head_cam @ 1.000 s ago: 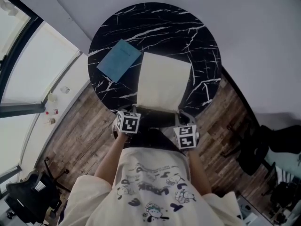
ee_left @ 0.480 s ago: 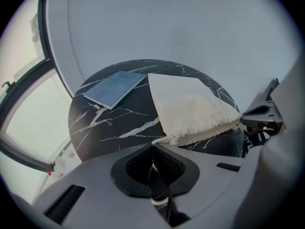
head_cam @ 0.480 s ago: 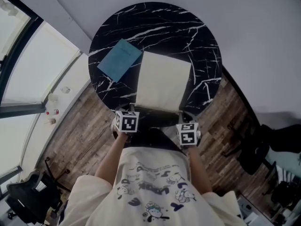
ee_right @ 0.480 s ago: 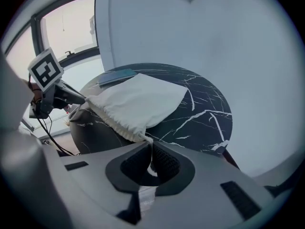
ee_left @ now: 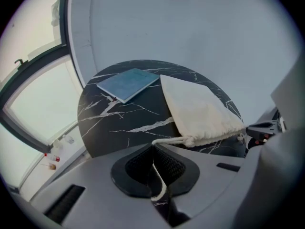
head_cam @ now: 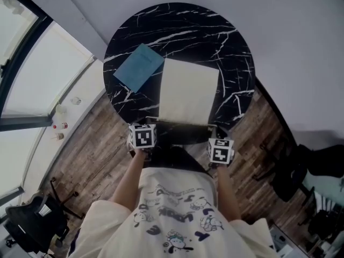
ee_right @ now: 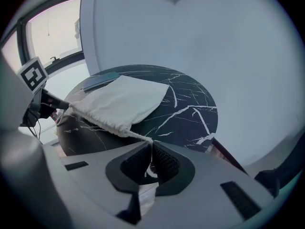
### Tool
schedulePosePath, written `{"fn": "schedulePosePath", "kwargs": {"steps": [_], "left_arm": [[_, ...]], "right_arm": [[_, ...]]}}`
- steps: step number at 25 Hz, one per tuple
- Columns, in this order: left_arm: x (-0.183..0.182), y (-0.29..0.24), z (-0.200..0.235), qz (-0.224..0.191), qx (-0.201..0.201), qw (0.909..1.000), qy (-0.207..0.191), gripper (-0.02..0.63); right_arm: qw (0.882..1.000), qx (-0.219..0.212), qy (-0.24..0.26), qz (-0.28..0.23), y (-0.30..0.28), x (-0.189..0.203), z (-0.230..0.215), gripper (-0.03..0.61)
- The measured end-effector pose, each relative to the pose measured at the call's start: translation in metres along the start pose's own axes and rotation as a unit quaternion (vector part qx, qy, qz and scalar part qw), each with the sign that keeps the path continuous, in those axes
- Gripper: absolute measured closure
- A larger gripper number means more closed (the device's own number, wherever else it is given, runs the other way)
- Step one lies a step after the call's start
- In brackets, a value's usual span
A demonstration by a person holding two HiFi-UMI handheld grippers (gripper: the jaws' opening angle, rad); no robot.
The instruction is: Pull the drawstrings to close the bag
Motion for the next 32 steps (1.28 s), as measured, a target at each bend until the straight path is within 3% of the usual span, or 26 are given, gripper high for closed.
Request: {"fn": "schedulePosePath", "kwargs": {"steps": [6, 11, 15, 17, 19, 21, 22, 23, 24, 25, 26, 32], "left_arm": [[-0.009, 0.008, 0.010, -0.040, -0.014, 0.9991, 0.000, 0.569], [0.000, 0.003, 0.023, -0.015, -0.001, 0.9966, 0.081, 0.569], [0.001, 0.003, 0.028, -0.013, 0.002, 0.9962, 0.087, 0.569], [0.000, 0.004, 0.027, -0.017, 0.012, 0.9981, 0.058, 0.568], [-0.001, 0.005, 0.021, -0.024, 0.000, 0.9993, -0.029, 0.568], [0.001, 0.006, 0.012, -0.033, -0.004, 0.9943, -0.101, 0.566], [0.003, 0.006, 0.010, -0.033, 0.004, 0.9929, -0.114, 0.565], [0.005, 0.006, 0.008, -0.031, 0.018, 0.9926, -0.116, 0.544], [0.007, 0.006, 0.007, -0.028, 0.033, 0.9928, -0.112, 0.471], [0.009, 0.008, 0.007, -0.025, 0.046, 0.9926, -0.109, 0.411], [0.010, 0.010, 0.008, -0.023, 0.054, 0.9918, -0.113, 0.393], [0.008, 0.026, 0.006, -0.038, 0.042, 0.9805, -0.188, 0.355]], "right_arm": [[1.000, 0.005, -0.012, -0.003, 0.001, 0.000, -0.006, 0.555], [0.999, 0.016, -0.032, -0.013, 0.000, -0.001, -0.013, 0.554], [0.999, 0.005, -0.046, -0.012, -0.001, 0.004, -0.013, 0.554], [0.999, -0.011, -0.040, -0.016, -0.002, 0.007, -0.011, 0.554], [1.000, -0.019, -0.017, -0.013, -0.003, 0.012, -0.007, 0.554], [1.000, -0.024, 0.006, -0.005, -0.001, 0.014, -0.001, 0.552], [0.999, -0.031, 0.013, -0.001, 0.000, 0.015, 0.003, 0.537], [0.999, -0.041, 0.015, 0.002, 0.000, 0.016, 0.006, 0.441], [0.999, -0.049, 0.017, 0.005, 0.001, 0.017, 0.008, 0.362], [0.998, -0.053, 0.019, 0.007, 0.003, 0.018, 0.009, 0.356], [0.998, -0.052, 0.025, 0.007, 0.005, 0.018, 0.009, 0.356], [0.995, -0.047, 0.084, -0.008, 0.009, 0.000, 0.007, 0.356]]}}
Point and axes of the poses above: the fingertips, and each gripper's own axes: y backward along the fingers, z to its left, x out of its underside, the point moved 10 cm from there along y, backward along the fingers, and after that the axes turned 1 degree about -x, right-handed, at the moved point
